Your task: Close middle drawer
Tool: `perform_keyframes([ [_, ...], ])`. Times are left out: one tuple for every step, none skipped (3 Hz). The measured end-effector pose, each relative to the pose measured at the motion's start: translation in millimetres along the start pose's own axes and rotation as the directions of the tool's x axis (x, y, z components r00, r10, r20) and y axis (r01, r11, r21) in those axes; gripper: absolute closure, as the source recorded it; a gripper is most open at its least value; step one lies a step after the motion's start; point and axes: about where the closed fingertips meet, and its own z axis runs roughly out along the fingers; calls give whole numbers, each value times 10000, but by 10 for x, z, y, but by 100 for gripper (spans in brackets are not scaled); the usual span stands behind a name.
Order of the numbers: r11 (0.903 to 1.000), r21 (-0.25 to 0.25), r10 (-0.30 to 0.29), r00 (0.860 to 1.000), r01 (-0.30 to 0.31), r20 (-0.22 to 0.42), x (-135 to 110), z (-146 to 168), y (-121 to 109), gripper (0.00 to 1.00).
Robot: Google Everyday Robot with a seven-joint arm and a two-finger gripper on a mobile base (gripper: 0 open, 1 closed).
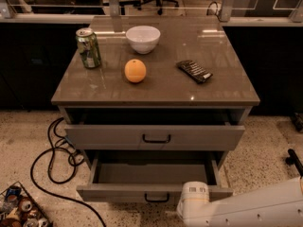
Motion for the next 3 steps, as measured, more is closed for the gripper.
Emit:
perform_keyframes([
  [9977, 540, 406, 9991, -401, -80, 44, -98, -224, 100],
  [9938, 905, 651, 9979, -646, -28, 17, -156, -368, 100],
  [9919, 1085, 641, 9977, -660, 211, -83, -186, -440, 100],
])
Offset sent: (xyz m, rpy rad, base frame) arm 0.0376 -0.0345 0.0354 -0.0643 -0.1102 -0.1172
